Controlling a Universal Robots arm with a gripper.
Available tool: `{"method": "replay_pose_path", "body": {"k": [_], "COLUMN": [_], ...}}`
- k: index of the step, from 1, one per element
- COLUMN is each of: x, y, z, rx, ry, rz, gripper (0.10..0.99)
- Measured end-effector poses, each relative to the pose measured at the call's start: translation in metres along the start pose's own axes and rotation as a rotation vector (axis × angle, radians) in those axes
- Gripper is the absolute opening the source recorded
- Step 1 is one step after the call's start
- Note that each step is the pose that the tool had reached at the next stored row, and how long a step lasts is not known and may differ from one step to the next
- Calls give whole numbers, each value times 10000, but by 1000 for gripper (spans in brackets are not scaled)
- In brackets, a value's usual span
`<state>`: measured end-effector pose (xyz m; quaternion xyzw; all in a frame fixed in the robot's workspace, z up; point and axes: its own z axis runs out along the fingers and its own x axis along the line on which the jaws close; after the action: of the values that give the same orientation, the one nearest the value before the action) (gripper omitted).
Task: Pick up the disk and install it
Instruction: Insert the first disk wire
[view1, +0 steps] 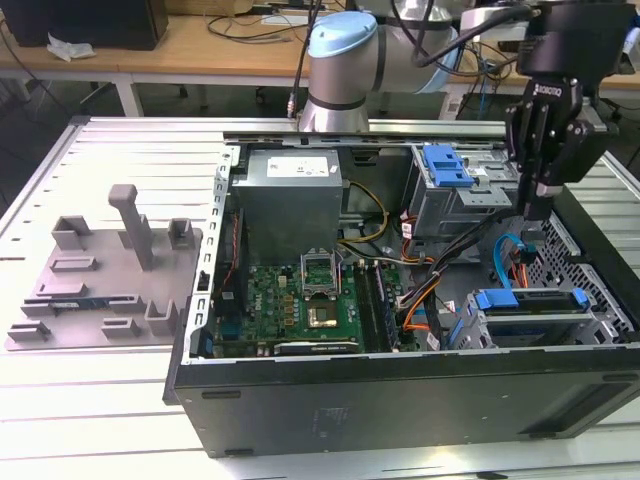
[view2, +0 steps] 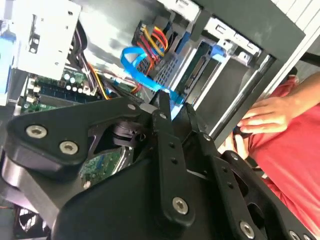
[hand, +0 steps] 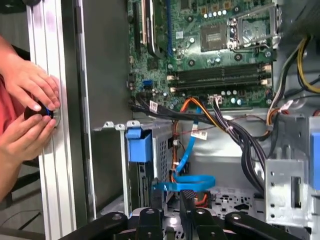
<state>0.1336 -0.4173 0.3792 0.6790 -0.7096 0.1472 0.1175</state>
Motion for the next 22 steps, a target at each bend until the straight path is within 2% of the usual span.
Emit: {"method": "replay_pose_path", "body": {"k": [2, 6, 7, 8, 10, 11, 13, 16, 20, 21, 22], "x": [-14, -90, -99, -104, -120, -126, -142, -193, -221, -234, -241], "y": [-49, -290, -309, -314, -311, -310, -308, -283, -246, -226, -224], "z": [7, 36, 43, 54, 96, 112, 146, 198, 241, 270, 286], "rx": [-22, -28, -32, -53, -237, -296, -354, -348, -336, -331, -277], "ry": [3, 18, 19, 21, 46, 53, 62, 203, 253, 279, 332], "rz": [54, 74, 83, 137, 605, 757, 914, 929, 919, 920, 939], "gripper": [282, 282, 282, 282, 282, 282, 282, 282, 282, 282, 282]}}
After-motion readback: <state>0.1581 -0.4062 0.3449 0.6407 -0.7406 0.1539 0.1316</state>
